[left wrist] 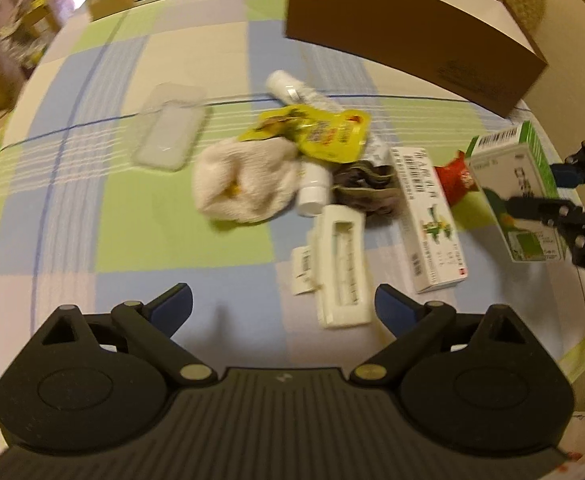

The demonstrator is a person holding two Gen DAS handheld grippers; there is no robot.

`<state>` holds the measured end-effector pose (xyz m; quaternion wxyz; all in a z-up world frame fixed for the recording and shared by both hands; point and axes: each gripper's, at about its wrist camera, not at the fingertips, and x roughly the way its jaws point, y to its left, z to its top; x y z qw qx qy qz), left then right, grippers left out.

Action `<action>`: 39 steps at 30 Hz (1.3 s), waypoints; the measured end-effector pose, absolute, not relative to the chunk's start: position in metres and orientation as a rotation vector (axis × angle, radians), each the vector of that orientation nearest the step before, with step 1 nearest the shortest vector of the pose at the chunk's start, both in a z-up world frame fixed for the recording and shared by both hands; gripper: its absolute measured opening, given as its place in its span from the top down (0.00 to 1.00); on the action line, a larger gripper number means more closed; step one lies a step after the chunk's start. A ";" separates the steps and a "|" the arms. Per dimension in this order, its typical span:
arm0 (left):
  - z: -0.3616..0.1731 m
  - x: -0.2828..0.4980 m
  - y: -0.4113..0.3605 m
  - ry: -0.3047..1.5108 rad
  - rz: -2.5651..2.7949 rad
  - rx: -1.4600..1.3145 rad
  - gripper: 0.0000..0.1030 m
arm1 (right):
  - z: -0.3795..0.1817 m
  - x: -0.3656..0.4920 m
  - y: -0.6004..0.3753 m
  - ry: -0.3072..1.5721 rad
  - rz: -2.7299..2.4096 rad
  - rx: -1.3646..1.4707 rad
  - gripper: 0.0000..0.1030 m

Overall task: Organize objects
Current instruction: 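Grasp the green-and-white medicine box with the right tool while the left tool grasps the white hair clip, then carry the green box with the right tool while the left tool carries the clip into the brown box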

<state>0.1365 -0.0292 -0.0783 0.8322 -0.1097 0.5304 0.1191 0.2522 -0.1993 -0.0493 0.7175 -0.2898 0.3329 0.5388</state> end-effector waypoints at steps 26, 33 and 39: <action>-0.104 0.165 -0.039 1.188 0.259 -0.178 0.64 | -0.047 0.294 -0.267 0.893 0.910 -0.429 0.74; -0.080 0.143 -0.029 1.152 0.325 -0.202 0.64 | -0.039 0.303 -0.264 0.894 0.934 -0.404 0.74; -0.049 0.143 -0.024 1.072 0.370 -0.199 0.64 | -0.028 0.314 -0.266 0.884 0.937 -0.369 0.74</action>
